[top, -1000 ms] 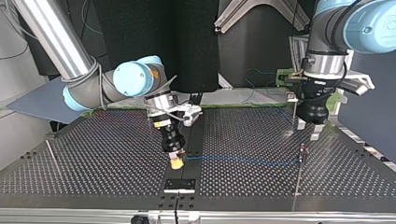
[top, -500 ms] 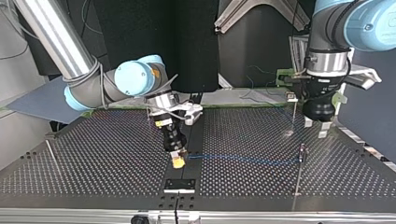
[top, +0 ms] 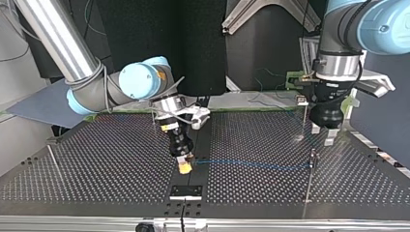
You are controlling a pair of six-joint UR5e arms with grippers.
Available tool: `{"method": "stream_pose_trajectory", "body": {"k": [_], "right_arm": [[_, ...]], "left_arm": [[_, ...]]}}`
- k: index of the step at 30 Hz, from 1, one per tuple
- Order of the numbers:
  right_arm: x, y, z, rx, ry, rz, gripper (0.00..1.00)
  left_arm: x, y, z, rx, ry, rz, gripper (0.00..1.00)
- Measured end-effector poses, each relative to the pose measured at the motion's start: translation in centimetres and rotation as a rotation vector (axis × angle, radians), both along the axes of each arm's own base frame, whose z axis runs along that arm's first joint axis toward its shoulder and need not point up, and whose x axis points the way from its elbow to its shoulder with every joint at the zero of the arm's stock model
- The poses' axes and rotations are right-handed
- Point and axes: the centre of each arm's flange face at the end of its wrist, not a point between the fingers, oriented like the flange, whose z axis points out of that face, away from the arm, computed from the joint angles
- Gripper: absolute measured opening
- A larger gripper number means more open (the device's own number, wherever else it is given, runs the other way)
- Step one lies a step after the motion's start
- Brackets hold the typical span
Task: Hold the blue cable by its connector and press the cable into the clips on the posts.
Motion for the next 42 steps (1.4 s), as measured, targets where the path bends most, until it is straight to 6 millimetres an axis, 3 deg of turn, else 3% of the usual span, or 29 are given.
{"method": "stream_pose_trajectory", "body": {"k": [16, 29, 32, 42], "right_arm": [[-0.3, -0.4, 0.0, 0.003, -0.006, -0.005, 0.0], [-0.3, -0.5, -0.1, 0.002, -0.003, -0.004, 0.0], [-0.4, -0.5, -0.1, 0.002, -0.003, -0.004, 0.0], [-0.5, -0.8, -0.2, 0.002, -0.001, -0.005, 0.0]], "left_arm": [[-0.1, -2.8, 2.7, 0.052, -0.015, -0.075, 0.99], [3.0, -6.6, 4.7, 0.034, -0.099, -0.082, 0.99], [3.7, -7.8, 4.3, 0.036, -0.089, -0.082, 0.99], [4.5, -11.9, -0.2, 0.041, 0.004, -0.083, 0.99]]}}
